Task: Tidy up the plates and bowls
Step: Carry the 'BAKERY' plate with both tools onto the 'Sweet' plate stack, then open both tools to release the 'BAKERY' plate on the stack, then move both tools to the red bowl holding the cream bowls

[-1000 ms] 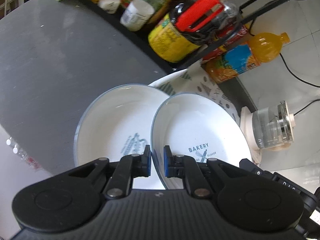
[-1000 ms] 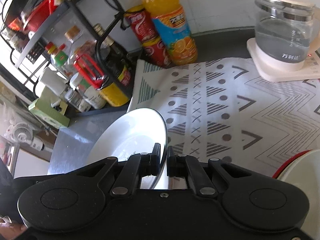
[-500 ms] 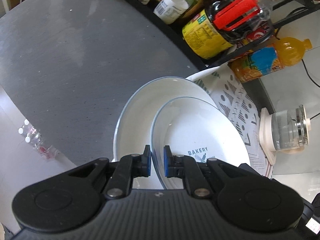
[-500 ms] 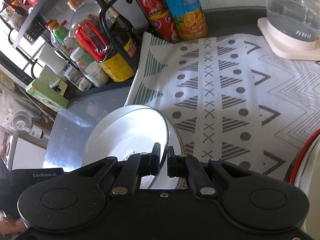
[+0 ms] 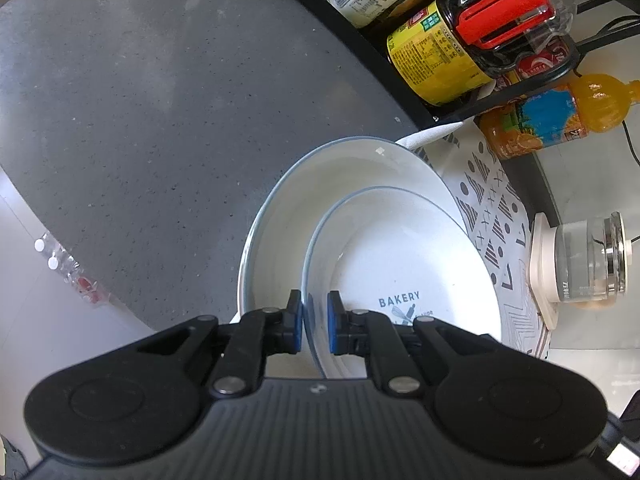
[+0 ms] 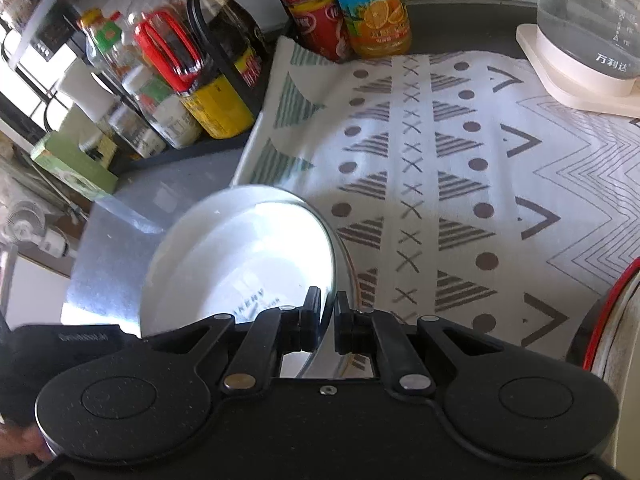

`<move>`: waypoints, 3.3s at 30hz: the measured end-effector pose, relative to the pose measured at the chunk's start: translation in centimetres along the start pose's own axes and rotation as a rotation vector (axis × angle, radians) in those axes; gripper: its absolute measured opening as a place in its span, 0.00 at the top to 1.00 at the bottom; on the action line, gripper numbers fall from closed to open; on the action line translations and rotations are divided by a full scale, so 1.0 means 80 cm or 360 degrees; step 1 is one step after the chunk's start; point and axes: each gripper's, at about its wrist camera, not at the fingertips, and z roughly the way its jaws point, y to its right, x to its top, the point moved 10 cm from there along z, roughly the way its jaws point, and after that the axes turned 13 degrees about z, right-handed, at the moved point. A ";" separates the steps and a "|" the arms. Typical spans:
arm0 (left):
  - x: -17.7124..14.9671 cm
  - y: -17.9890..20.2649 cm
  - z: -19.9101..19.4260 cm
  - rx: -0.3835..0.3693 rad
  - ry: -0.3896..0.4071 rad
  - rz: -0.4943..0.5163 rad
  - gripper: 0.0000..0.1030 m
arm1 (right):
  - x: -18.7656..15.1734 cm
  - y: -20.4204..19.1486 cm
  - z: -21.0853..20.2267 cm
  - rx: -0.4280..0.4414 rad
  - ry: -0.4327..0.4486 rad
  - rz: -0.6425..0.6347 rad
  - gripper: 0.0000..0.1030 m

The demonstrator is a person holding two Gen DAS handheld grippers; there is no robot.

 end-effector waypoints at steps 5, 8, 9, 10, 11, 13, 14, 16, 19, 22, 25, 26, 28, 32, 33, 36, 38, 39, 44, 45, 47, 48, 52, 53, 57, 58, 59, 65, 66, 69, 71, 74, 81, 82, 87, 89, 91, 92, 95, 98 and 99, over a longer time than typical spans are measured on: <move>-0.001 0.001 0.011 0.0021 -0.0033 0.0024 0.91 | -0.007 0.009 0.008 -0.0031 -0.0012 0.0039 0.93; 0.000 0.003 0.015 0.0028 -0.0045 0.0047 0.90 | -0.008 0.013 0.013 -0.0067 -0.0021 0.0039 0.92; 0.001 0.003 0.015 0.0038 -0.0043 0.0058 0.91 | -0.009 0.015 0.015 -0.0074 -0.0028 0.0040 0.91; 0.002 0.003 0.016 0.0054 -0.0033 0.0071 0.91 | -0.010 0.015 0.016 -0.0076 -0.0030 0.0039 0.91; 0.004 0.003 0.015 0.0067 -0.0024 0.0081 0.91 | -0.011 0.015 0.018 -0.0083 -0.0031 0.0034 0.90; 0.009 0.001 0.015 0.0093 -0.0007 0.0097 0.91 | -0.012 0.012 0.020 -0.0110 -0.0025 0.0012 0.89; 0.012 0.000 0.013 0.0100 0.0006 0.0100 0.91 | -0.012 0.011 0.021 -0.0123 -0.0025 0.0001 0.88; 0.017 -0.003 0.012 0.0100 0.0015 0.0092 0.91 | -0.011 0.008 0.023 -0.0127 -0.0028 -0.0018 0.88; 0.026 -0.006 0.009 0.0127 0.0050 0.0096 0.91 | -0.010 0.006 0.025 -0.0124 -0.0042 -0.0028 0.85; 0.034 -0.005 0.001 0.0184 0.0090 0.0124 0.91 | -0.008 0.004 0.022 -0.0115 -0.0039 -0.0020 0.81; 0.042 0.001 -0.008 0.0253 0.0132 0.0158 0.90 | -0.004 -0.004 0.012 -0.0072 -0.0007 -0.0042 0.76; 0.045 0.003 -0.012 0.0271 0.0145 0.0167 0.88 | -0.002 -0.006 0.007 -0.0052 0.0008 -0.0043 0.72; 0.049 0.009 -0.019 0.0304 0.0163 0.0192 0.86 | 0.003 -0.009 -0.003 -0.0017 0.0043 -0.0035 0.66; 0.054 0.023 -0.031 0.0312 0.0180 0.0196 0.79 | 0.016 -0.008 -0.025 0.0012 0.0125 -0.0017 0.53; 0.055 0.028 -0.034 0.0310 0.0188 0.0194 0.74 | 0.020 -0.006 -0.033 0.0020 0.0151 -0.0005 0.50; 0.057 0.051 -0.041 0.0308 0.0206 0.0229 0.59 | 0.035 0.003 -0.055 0.0033 0.0236 0.0039 0.42; 0.057 0.073 -0.044 0.0286 0.0215 0.0272 0.53 | 0.045 0.015 -0.073 0.0041 0.0299 0.0075 0.40; 0.056 0.084 -0.045 0.0272 0.0215 0.0294 0.50 | 0.048 0.021 -0.081 0.0039 0.0325 0.0090 0.38; 0.043 0.140 -0.042 0.0195 0.0201 0.0415 0.40 | 0.063 0.061 -0.116 0.0015 0.0448 0.0169 0.27; 0.040 0.151 -0.041 0.0183 0.0192 0.0438 0.38 | 0.064 0.070 -0.122 0.0005 0.0468 0.0188 0.24; 0.033 0.172 -0.036 0.0154 0.0174 0.0485 0.36 | 0.066 0.087 -0.132 -0.0020 0.0498 0.0215 0.23; 0.029 0.183 -0.035 0.0137 0.0167 0.0509 0.35 | 0.068 0.096 -0.138 -0.0032 0.0515 0.0227 0.22; 0.009 0.224 -0.028 0.0071 0.0132 0.0604 0.33 | 0.066 0.136 -0.156 -0.0072 0.0563 0.0323 0.20; 0.004 0.232 -0.025 0.0056 0.0122 0.0624 0.30 | 0.064 0.144 -0.159 -0.0084 0.0568 0.0333 0.20; -0.016 0.259 -0.012 0.0015 0.0067 0.0701 0.27 | 0.055 0.180 -0.165 -0.0130 0.0581 0.0423 0.20; -0.022 0.263 -0.008 0.0007 0.0051 0.0716 0.27 | 0.052 0.186 -0.167 -0.0137 0.0581 0.0442 0.20; -0.026 0.267 -0.005 0.0002 0.0037 0.0726 0.27 | 0.049 0.195 -0.167 -0.0152 0.0582 0.0462 0.20; -0.050 0.288 0.014 -0.0031 -0.0043 0.0782 0.27 | 0.030 0.231 -0.170 -0.0204 0.0578 0.0555 0.20; -0.053 0.290 0.016 -0.0037 -0.0056 0.0788 0.27 | 0.026 0.236 -0.170 -0.0207 0.0573 0.0573 0.20; -0.062 0.298 0.024 -0.0069 -0.0086 0.0810 0.27 | 0.014 0.249 -0.166 -0.0223 0.0559 0.0612 0.20; -0.069 0.302 0.032 -0.0074 -0.0121 0.0829 0.27 | 0.007 0.256 -0.162 -0.0234 0.0545 0.0640 0.20; -0.080 0.307 0.042 -0.0112 -0.0177 0.0832 0.27 | 0.000 0.268 -0.159 -0.0264 0.0540 0.0679 0.20; -0.088 0.342 0.043 -0.0228 -0.0193 0.0881 0.27 | -0.002 0.283 -0.173 -0.0238 0.0574 0.0738 0.26; -0.088 0.349 0.040 -0.0249 -0.0182 0.0892 0.27 | -0.001 0.284 -0.176 -0.0243 0.0582 0.0740 0.26; -0.100 0.373 0.047 -0.0302 -0.0211 0.0963 0.27 | -0.006 0.304 -0.181 -0.0273 0.0588 0.0800 0.26; -0.111 0.376 0.058 -0.0298 -0.0262 0.0996 0.27 | -0.013 0.317 -0.176 -0.0297 0.0567 0.0844 0.26; -0.122 0.376 0.070 -0.0290 -0.0309 0.1019 0.27 | -0.021 0.330 -0.170 -0.0310 0.0542 0.0897 0.26; -0.127 0.373 0.077 -0.0274 -0.0337 0.1019 0.27 | -0.025 0.335 -0.166 -0.0309 0.0530 0.0923 0.27; -0.140 0.363 0.095 -0.0223 -0.0422 0.1019 0.27 | -0.037 0.347 -0.154 -0.0304 0.0483 0.1002 0.32; -0.153 0.356 0.107 -0.0207 -0.0488 0.1046 0.27 | -0.047 0.350 -0.144 -0.0300 0.0440 0.1029 0.39; -0.156 0.352 0.112 -0.0205 -0.0521 0.1025 0.29 | -0.051 0.350 -0.141 -0.0298 0.0424 0.1033 0.42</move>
